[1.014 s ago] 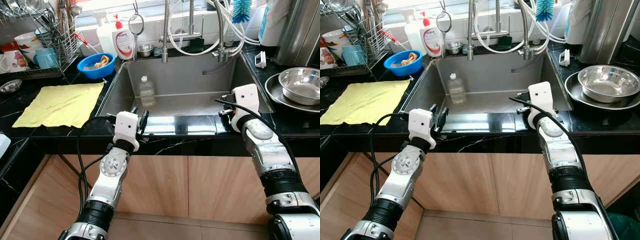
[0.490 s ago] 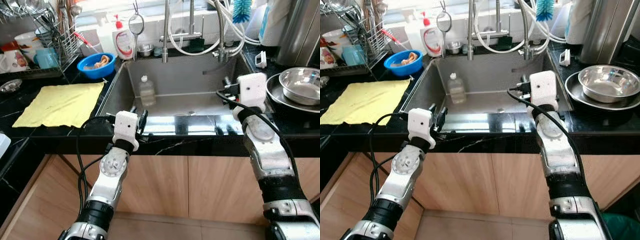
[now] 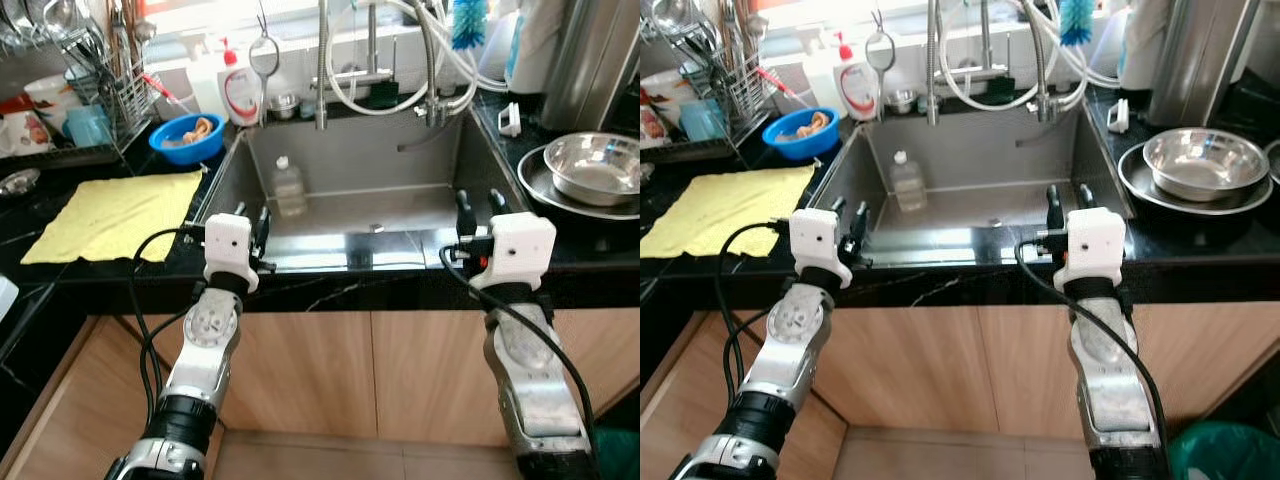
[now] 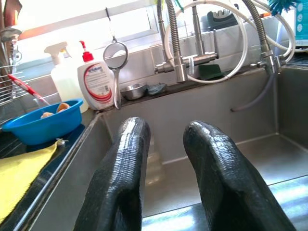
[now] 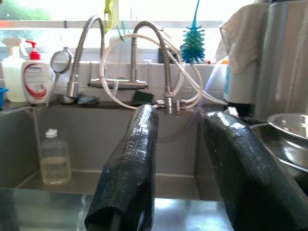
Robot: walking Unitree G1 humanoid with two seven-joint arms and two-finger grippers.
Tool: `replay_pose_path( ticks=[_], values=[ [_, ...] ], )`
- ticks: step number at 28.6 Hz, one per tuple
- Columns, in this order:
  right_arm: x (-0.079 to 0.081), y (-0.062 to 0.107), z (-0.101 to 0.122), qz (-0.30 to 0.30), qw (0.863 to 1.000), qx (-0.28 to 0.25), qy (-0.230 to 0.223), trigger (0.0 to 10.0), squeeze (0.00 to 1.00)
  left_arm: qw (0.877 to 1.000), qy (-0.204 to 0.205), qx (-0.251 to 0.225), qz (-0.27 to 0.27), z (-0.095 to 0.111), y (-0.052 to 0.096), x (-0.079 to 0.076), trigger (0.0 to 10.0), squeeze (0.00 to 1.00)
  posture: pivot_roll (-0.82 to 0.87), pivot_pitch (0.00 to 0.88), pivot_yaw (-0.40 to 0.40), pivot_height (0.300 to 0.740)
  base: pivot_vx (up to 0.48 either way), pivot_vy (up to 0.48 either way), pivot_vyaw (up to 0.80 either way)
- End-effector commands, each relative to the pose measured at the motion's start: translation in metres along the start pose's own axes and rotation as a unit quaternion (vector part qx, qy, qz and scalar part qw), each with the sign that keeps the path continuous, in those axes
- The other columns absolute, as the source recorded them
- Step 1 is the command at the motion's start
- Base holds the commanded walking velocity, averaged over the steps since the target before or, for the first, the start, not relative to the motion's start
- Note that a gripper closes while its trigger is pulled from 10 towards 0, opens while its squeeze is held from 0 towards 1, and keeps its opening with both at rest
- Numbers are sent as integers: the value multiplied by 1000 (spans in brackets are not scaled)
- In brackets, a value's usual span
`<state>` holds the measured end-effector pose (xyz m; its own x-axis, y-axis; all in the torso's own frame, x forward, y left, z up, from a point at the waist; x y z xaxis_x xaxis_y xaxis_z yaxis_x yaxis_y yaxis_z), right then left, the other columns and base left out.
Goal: Kitchen organization
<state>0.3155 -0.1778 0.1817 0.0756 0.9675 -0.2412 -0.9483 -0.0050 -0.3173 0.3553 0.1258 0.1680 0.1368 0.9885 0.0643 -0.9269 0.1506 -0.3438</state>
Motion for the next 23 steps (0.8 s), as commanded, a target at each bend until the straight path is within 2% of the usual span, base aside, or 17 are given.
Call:
replay_pose_path(
  ticks=[1, 5, 11, 16, 21, 23],
  values=[
    [2, 2, 5, -2, 1000, -12, -8, 10000, 0, 1000, 4, 6, 27, -3, 5, 15, 10000, 0, -251, 0, 165, 740, 0, 0, 0],
    [4, 1, 7, 4, 1000, -15, -17, 10000, 0, 998, 21, 15, 60, -12, 13, 22, 10000, 0, -244, 0, 136, 740, 0, 0, 0],
    [4, -2, 8, 13, 1000, -13, -12, 10000, 0, 998, 24, 8, 55, -11, 14, 13, 10000, 0, -229, 0, 106, 740, 0, 0, 0],
    [6, -4, 6, 7, 1000, -14, -16, 10000, 0, 999, 15, 5, 42, -9, 13, 14, 10000, 0, -231, 0, 123, 740, 0, 0, 0],
    [5, -3, 1, -4, 1000, 0, -16, 10000, 0, 999, 29, 13, 44, -12, 14, 16, 10000, 0, -234, 0, 121, 740, 0, 0, 0],
    [4, -2, -1, 0, 1000, 3, -8, 10000, 0, 998, 38, 17, 39, -15, 15, 9, 10000, 0, -247, 0, 122, 740, 0, 0, 0]
  ],
)
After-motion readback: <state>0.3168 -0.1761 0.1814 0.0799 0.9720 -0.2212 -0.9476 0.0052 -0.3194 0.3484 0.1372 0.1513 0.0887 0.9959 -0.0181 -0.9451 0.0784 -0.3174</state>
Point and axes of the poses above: a point about 5 cm out from each wrist's last joint towards the gripper, its own y axis pointing back from the gripper into the wrist, its own z axis along the axis of the wrist's last joint, x = y × z, the point moved 2 cm from there along -y, pointing out of the wrist towards the gripper, and after that the axes turned 2 degrees about y, right-handed, at the moved point
